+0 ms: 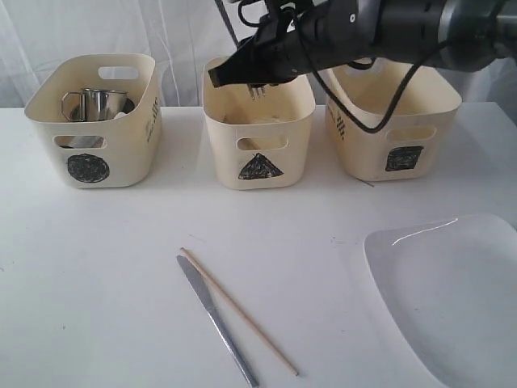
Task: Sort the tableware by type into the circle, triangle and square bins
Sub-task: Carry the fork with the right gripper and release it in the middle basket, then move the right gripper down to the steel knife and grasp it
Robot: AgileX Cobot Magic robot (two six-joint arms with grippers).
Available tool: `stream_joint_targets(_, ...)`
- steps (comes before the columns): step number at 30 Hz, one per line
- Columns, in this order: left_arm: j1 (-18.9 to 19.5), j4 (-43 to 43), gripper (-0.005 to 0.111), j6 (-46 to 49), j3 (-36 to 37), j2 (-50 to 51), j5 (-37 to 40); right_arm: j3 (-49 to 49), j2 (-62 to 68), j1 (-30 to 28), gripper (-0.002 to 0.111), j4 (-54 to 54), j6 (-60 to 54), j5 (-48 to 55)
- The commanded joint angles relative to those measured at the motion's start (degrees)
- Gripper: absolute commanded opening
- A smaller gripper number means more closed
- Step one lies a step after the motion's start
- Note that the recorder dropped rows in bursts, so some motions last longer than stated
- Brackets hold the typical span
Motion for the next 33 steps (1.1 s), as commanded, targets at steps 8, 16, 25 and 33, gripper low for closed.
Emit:
stream_joint_targets(8, 0.1, 0.0, 0.000, -0.1, 0.3, -0.3, 0.1, -0.2, 11.2, -0.7, 0.000, 0.1, 0.9, -32.5)
stream_joint_targets(16, 0.1, 0.0, 0.000, -0.1, 0.3, -0.3, 0.1, -0.2, 13.6, -0.7, 0.038, 0.1, 0.8, -31.6)
stream_joint_targets(25, 0.1, 0.0, 0.000, -0.1, 0.3, -0.3, 0.1, -0.2, 7.1, -0.7, 0.039, 0.1, 0.8, -11.9)
stream_joint_targets(33, 0.1, 0.0, 0.000, -0.1, 0.3, -0.3, 0.1, -0.1, -5.2, -0.7, 0.012, -7.9, 2.1, 39.1)
